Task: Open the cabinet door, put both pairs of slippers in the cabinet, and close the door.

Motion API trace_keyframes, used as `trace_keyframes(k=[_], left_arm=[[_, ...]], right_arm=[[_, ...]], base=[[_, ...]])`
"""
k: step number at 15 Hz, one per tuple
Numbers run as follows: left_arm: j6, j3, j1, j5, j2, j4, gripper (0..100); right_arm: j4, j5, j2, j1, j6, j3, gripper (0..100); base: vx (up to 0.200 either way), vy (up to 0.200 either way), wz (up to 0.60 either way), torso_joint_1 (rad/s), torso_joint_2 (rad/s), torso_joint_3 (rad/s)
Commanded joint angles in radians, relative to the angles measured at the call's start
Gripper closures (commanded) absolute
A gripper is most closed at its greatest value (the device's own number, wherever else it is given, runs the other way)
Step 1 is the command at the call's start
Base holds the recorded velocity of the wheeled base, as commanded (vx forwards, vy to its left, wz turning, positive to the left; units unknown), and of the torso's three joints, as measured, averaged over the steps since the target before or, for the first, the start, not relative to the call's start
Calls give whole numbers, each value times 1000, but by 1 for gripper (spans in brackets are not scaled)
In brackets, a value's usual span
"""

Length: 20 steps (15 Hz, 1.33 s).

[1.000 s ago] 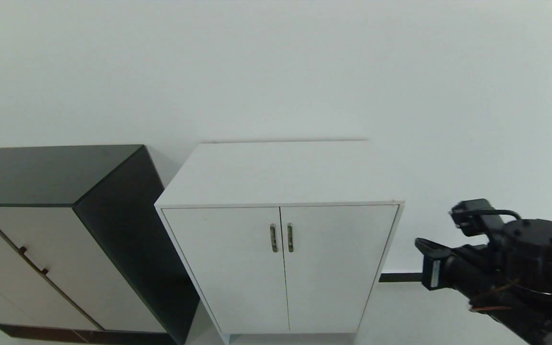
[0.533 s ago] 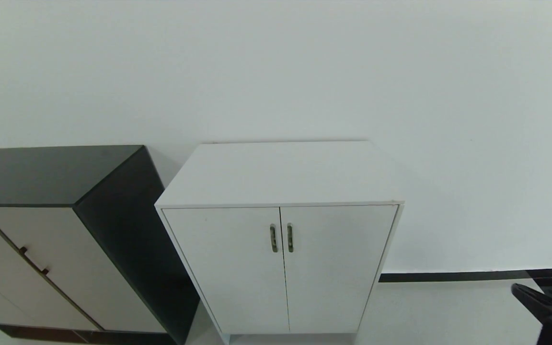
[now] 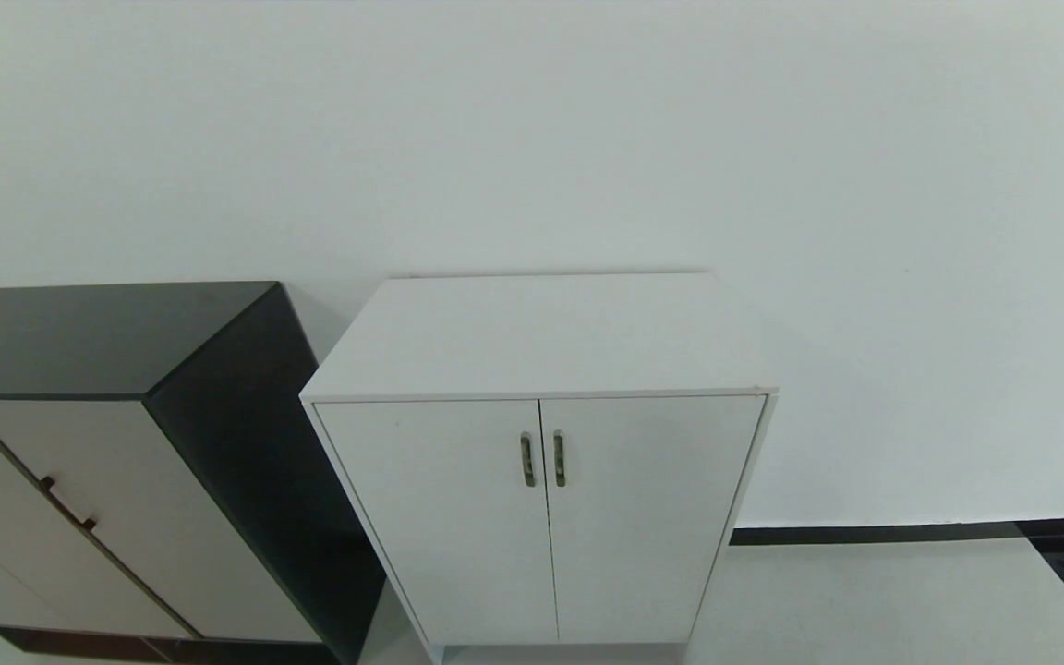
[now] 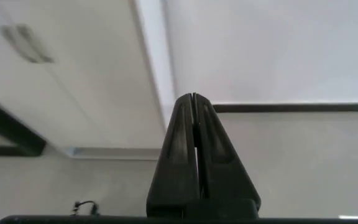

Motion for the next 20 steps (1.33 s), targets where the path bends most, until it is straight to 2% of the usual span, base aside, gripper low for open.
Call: trace_keyframes(k=[1, 3, 4, 5, 10, 20], left_arm=[[0, 0, 0, 1, 0, 0, 100], [0, 0, 0, 1, 0, 0, 100], [0, 0, 0, 0, 0, 0, 100], [0, 0, 0, 1, 0, 0, 100], [0, 0, 0, 0, 0, 0, 100], [-2, 0, 0, 1, 0, 0, 100]], right_arm=[[11, 5, -167, -122, -25, 14, 100], [32, 1, -216, -231, -45, 31, 100], [101, 11, -284, -320, -59, 32, 100], [129, 36, -328, -356, -62, 23, 100], [158, 346, -364, -366, -62, 36, 100], [150, 361, -364, -366, -66, 36, 100]], base=[[0, 0, 0, 0, 0, 0], [0, 0, 0, 0, 0, 0], [0, 0, 0, 0, 0, 0], [0, 0, 0, 0, 0, 0], [0, 0, 0, 0, 0, 0], [0, 0, 0, 0, 0, 0]])
